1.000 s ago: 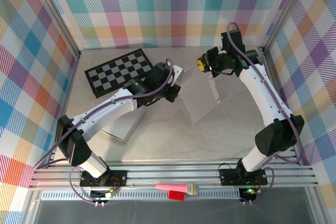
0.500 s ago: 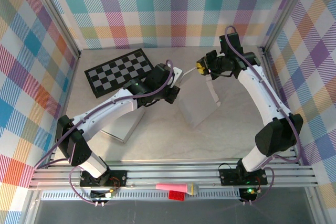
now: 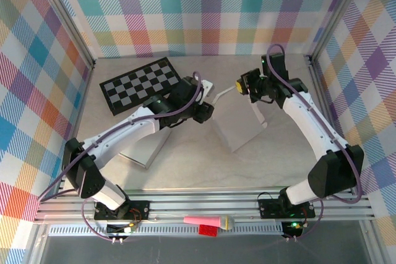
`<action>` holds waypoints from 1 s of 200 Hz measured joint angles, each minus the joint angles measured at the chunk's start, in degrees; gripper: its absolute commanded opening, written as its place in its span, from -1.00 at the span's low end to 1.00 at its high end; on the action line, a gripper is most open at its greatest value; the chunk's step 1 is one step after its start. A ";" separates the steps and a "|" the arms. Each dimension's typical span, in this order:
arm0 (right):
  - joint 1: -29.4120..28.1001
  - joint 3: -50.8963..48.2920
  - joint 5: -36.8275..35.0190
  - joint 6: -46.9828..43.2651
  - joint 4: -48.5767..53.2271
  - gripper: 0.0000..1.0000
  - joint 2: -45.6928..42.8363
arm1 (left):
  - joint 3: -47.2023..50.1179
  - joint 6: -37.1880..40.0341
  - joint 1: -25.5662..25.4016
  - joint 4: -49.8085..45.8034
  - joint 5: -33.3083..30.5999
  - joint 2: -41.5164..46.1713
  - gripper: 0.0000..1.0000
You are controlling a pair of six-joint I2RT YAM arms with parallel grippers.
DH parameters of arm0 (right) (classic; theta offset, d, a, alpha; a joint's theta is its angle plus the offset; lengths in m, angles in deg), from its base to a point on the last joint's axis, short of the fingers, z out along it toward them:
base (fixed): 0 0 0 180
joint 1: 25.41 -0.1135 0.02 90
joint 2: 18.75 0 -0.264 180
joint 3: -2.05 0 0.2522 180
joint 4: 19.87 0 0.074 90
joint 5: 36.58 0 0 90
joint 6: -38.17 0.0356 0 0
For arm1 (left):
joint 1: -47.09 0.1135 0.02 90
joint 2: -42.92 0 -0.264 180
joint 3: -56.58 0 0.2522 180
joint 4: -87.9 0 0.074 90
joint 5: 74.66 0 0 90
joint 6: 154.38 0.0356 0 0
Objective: Fold the paper box
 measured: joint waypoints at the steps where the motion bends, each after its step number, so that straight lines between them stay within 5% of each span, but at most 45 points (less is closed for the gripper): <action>1: 0.00 -0.33 -0.22 0.11 -0.33 -1.00 -0.13 | 0.07 0.02 0.00 0.02 0.00 0.11 0.02; 54: -0.07 -7.98 -4.96 4.28 -12.96 -1.00 -1.33 | 6.62 -8.92 1.88 1.25 3.34 7.50 0.03; 112: -1.64 -19.50 -5.44 4.98 -31.50 -1.00 0.83 | 12.28 -22.10 15.43 1.46 10.21 10.91 -0.09; 200: -2.62 -28.89 -2.36 4.35 -52.41 -1.00 6.93 | 18.99 -24.61 16.68 1.55 12.48 12.22 -0.13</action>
